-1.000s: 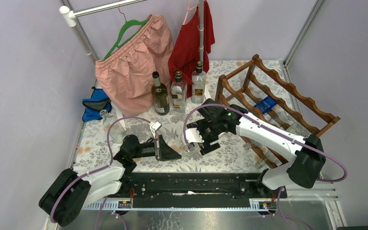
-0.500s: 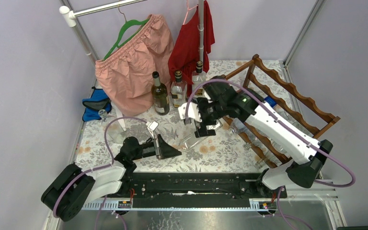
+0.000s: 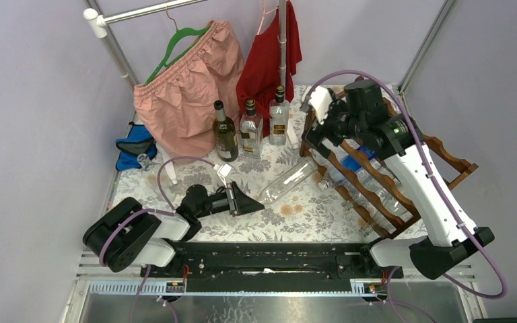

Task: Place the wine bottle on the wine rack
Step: Place the wine bottle in the wine rack.

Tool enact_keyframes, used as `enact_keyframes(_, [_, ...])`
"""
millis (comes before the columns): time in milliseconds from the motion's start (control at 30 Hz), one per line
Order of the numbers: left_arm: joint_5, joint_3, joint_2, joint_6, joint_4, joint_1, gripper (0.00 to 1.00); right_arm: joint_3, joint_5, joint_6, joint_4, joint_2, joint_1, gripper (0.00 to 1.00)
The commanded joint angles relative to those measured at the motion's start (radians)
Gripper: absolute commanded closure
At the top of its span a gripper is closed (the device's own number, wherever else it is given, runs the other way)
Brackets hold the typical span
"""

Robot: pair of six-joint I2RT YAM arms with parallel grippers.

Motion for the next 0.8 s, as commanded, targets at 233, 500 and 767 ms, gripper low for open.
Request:
enact_keyframes(233, [-0.054, 0.083, 0.125, 0.06, 0.255, -0.024, 1.0, -0.115, 0.264, 0.14, 0.009, -0.012, -0.181, 0.12])
enact_keyframes(500, [-0.052, 0.101, 0.224, 0.042, 0.336, -0.026, 1.0, -0.174, 0.244, 0.125, 0.016, 0.001, -0.233, 0.36])
enact_keyframes(767, [-0.074, 0.123, 0.285, 0.03, 0.372, -0.031, 1.0, -0.187, 0.122, 0.116, -0.016, 0.031, -0.274, 0.63])
